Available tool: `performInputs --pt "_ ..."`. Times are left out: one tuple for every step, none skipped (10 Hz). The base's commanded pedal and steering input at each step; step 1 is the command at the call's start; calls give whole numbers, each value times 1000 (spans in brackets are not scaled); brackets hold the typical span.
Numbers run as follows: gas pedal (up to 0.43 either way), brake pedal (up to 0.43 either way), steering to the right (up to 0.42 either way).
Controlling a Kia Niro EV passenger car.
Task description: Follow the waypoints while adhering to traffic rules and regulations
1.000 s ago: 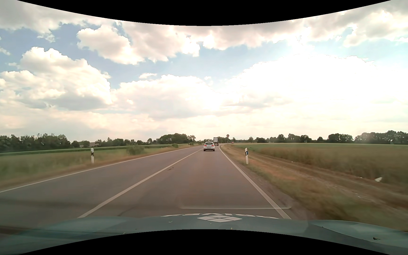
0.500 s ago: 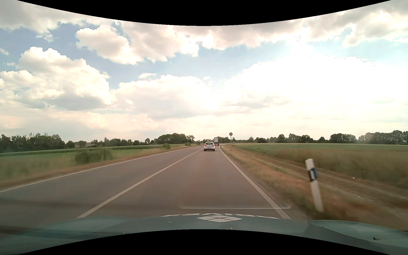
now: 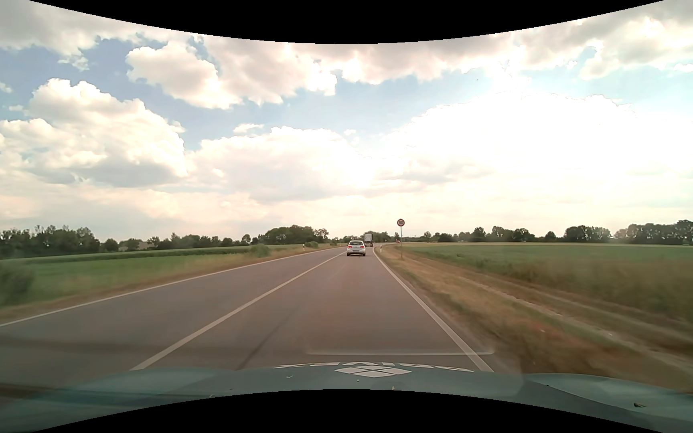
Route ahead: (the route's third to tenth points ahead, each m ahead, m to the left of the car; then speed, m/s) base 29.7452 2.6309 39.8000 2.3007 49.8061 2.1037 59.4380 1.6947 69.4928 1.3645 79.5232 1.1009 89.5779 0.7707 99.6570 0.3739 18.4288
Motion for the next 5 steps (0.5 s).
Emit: performInputs --pt "248 0 -1" --pt "240 0 -1" --pt "240 0 -1" --pt "228 0 -1" --pt "228 0 -1"
